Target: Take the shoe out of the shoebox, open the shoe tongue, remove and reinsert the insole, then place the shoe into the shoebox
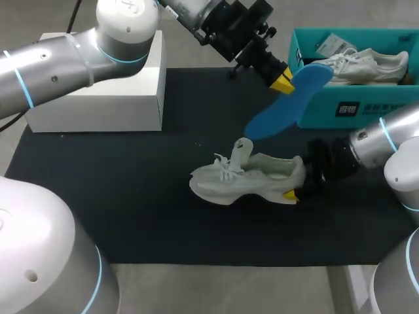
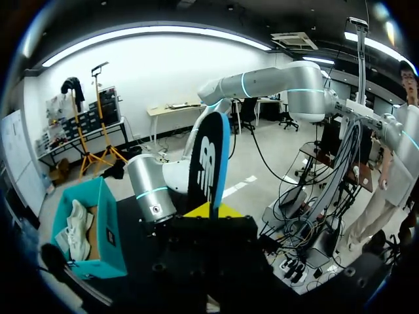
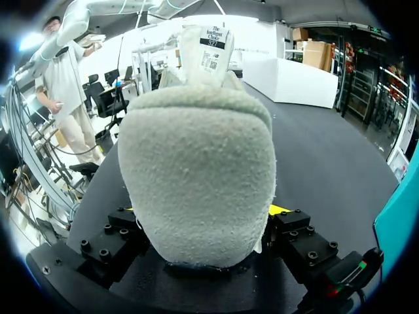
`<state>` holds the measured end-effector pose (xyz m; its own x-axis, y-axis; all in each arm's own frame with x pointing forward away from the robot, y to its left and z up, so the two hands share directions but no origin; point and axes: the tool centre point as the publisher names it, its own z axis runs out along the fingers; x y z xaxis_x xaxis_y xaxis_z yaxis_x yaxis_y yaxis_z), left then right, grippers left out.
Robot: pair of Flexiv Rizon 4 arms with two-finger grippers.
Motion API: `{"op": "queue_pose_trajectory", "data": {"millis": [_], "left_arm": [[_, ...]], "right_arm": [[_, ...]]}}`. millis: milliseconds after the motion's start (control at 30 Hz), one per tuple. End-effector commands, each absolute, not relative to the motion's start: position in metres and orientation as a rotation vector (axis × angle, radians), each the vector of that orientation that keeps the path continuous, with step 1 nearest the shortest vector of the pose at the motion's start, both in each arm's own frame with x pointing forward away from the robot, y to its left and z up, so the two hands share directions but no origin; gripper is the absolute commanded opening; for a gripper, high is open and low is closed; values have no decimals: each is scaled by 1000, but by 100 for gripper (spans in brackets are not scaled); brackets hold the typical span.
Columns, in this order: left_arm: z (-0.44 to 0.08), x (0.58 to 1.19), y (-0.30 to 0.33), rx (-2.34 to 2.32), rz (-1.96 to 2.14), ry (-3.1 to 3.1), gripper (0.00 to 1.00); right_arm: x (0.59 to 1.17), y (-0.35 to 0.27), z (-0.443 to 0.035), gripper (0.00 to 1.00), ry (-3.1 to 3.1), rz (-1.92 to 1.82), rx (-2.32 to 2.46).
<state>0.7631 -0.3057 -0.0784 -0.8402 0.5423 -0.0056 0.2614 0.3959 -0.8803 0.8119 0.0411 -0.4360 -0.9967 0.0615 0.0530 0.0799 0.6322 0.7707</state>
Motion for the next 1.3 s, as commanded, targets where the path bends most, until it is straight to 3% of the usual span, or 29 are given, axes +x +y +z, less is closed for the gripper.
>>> {"op": "queue_pose_trajectory", "data": {"millis": [33,267,833,1300], "left_arm": [[-79,763,-306,-704,1422,-2375,0],[-73,751,-301,-615,1504,-2331,0],[-2,674,-254,41,1896,-1999,0],[52,633,-231,75,1898,-1803,0]], "right_arm": [[813,43,-443,0,-2821,-1328,-124],[813,43,-443,0,-2821,-1328,-124],[813,43,-443,0,-2821,-1328,-124],[813,43,-443,0,-2821,-1328,-124]]}}
